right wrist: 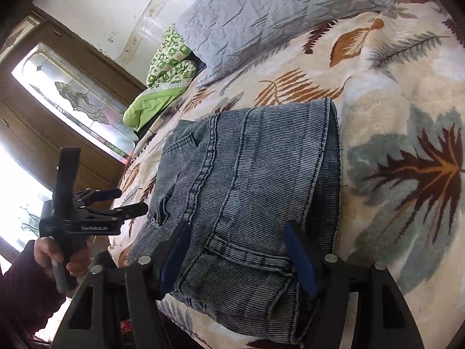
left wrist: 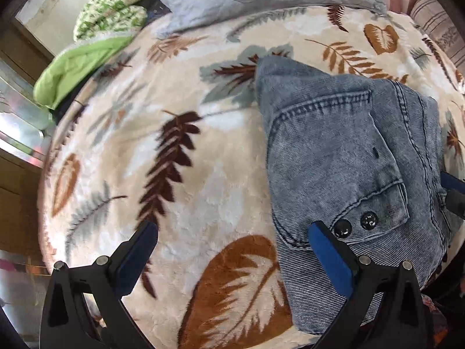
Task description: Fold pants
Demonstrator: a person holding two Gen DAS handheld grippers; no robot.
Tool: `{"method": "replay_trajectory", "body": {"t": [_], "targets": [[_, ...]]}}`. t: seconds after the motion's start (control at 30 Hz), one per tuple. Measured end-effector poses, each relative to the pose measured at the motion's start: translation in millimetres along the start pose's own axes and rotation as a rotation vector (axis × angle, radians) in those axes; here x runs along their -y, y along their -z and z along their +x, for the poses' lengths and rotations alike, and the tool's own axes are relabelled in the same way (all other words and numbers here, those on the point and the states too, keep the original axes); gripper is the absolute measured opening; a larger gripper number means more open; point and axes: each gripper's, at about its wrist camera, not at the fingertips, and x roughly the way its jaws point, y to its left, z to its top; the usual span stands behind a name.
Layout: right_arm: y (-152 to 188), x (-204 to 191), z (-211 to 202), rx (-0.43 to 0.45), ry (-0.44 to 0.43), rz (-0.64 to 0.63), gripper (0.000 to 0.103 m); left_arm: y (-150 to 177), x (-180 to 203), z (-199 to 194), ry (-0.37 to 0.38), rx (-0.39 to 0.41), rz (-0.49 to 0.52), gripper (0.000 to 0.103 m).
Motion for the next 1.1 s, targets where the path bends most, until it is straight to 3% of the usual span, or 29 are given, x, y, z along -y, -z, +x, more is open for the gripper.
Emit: {"method": "replay_trajectory", "body": {"t": [0.23,0.33,0.5,0.77,0.9,0.97,1.07,1.1], "targets": [[2.8,-12.4,6.3,0.014,0.048,-0.067,0.08,12.8,10.6,4.9,0.115,0.056,0.075,0.103],[6.5,-24.4,11.6,0.017,0.101,-0.13,0.085,16.3,2.0,7.6,0.197,0.058,0.055,0.103],[11.0,-40.7,19.7,0.018,0.187,-0.196,0.09,24.4,-5.6,13.6,0.266,0.06,0.034,0.103],[-5.8,-23.3,-0.2,0.019,0.109,0.041,0.09,27.5,-8.1,11.7,0.33,0.072,0.049,0.103],[-15.8,-12.2,-22.7,0.056,0.134,0.088,0.09,26.8,-6.8,7.0,0.343,0.081,0.061,0.103],[-21.1,-2.7,-21.7,0.006,0.135,0.128,0.09,22.6,-3.9,10.5,0.354,0.062,0.057,0.103],[-21.5,20.1,5.6,-0.172,0.131,0.24,0.09,15.4,6.2,15.7,0.378,0.04,0.075,0.103],[-20.5,24.2,11.0,-0.166,0.122,0.256,0.09,12.9,8.9,16.5,0.383,0.042,0.081,0.103]]}}
